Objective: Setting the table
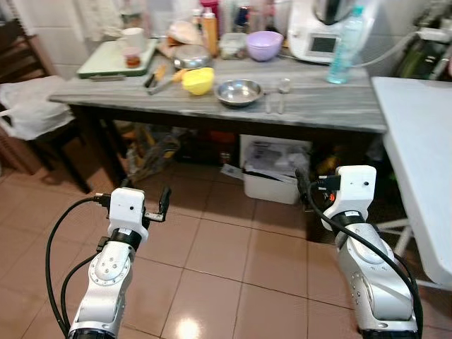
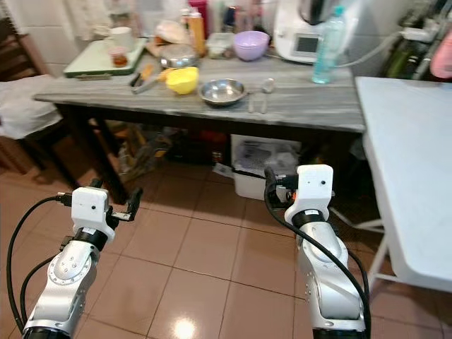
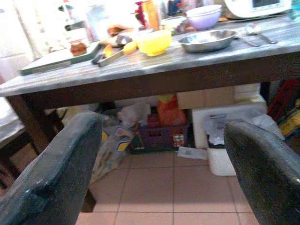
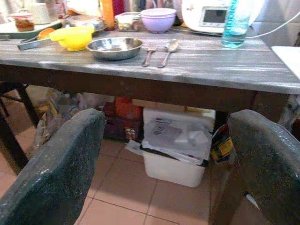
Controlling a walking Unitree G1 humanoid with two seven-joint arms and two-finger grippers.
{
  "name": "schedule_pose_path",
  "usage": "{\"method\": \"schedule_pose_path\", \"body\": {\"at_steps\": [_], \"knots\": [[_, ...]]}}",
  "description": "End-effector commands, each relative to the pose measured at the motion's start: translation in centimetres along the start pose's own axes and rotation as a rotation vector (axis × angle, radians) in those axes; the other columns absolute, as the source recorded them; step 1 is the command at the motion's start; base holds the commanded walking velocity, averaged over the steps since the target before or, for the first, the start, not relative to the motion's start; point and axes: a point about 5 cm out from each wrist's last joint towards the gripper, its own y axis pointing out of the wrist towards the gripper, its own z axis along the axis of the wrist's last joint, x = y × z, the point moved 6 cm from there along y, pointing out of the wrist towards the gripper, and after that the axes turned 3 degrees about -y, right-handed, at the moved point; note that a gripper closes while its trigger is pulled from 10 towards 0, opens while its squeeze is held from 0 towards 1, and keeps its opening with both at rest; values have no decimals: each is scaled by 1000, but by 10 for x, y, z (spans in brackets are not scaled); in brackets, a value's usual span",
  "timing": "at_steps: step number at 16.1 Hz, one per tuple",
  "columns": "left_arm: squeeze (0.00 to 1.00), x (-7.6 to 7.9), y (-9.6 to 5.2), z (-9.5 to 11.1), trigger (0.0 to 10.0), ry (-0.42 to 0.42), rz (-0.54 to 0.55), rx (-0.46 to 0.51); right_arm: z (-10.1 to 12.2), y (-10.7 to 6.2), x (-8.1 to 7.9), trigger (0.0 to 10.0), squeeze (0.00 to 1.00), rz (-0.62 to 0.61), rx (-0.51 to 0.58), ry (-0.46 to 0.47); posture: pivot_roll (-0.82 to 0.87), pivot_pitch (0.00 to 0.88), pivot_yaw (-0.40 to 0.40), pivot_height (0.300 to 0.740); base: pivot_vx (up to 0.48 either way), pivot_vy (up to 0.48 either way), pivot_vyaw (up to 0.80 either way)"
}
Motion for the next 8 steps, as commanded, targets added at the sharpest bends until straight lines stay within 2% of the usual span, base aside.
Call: {"method": "schedule_pose_path", "body": {"at_steps": [1,8], "knots": [[0,-3,3,5,10000,3,-3,8,-1,1,-3,10000,0,8,-4,3,-73,0,49,740,0,-300,0],[0,-3,6,5,10000,-5,-13,-1,2,4,-4,10000,0,4,2,4,-76,0,53,740,0,-388,0]]}}
